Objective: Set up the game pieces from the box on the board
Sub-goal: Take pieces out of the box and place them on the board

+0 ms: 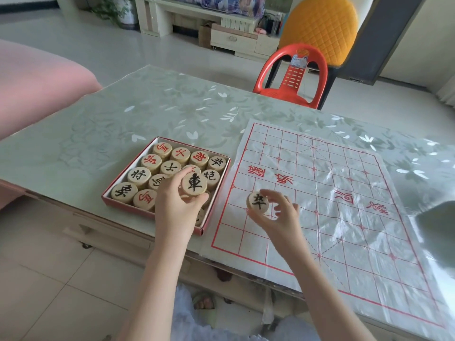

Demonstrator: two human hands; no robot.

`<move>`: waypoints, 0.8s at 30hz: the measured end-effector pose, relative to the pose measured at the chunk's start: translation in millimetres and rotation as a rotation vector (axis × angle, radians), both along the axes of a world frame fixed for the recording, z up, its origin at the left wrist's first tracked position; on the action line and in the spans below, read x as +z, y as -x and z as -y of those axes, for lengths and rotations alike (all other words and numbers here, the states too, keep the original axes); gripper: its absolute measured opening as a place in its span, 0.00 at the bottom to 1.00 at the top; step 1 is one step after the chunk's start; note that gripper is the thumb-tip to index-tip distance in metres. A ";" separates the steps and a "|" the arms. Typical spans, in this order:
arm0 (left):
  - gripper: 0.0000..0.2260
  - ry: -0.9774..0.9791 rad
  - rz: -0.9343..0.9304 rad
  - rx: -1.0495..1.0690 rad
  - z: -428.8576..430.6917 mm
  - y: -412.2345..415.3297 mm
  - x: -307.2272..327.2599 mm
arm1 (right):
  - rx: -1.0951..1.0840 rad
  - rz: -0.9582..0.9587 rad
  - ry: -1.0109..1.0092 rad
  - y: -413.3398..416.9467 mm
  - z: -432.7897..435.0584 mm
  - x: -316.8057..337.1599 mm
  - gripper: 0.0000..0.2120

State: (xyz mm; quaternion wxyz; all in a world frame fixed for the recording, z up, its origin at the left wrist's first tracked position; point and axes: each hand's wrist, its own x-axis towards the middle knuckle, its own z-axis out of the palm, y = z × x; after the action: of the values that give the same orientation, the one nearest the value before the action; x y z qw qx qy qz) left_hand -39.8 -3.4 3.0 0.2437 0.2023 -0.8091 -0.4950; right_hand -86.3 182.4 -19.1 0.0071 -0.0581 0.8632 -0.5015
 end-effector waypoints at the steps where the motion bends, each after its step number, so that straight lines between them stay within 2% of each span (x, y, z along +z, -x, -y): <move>1: 0.25 0.048 0.008 -0.021 -4.3 2.9 0.9 | -0.018 0.002 -0.013 -3.5 -4.2 -4.6 0.20; 8: 0.27 0.192 0.066 -0.188 -27.4 20.1 1.7 | -0.109 -0.088 -0.122 -2.7 -21.8 -12.2 0.22; 13: 0.26 0.149 0.107 -0.178 -24.3 9.7 2.8 | -0.121 -0.101 -0.121 15.1 -19.3 -12.1 0.23; 19: 0.24 0.187 0.155 -0.195 -29.3 -15.4 0.4 | -0.062 -0.156 -0.193 45.8 19.5 -10.3 0.24; 24: 0.23 0.194 0.178 -0.177 -27.4 -20.4 -3.4 | -0.015 -0.123 -0.318 59.6 43.3 -20.6 0.23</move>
State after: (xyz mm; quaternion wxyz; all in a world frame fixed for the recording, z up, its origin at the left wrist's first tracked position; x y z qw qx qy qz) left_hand -19.4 24.0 -0.4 0.1447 0.1487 -0.8862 -0.4143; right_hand -145.9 139.1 -39.8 -0.0405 -0.0805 0.9309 -0.3539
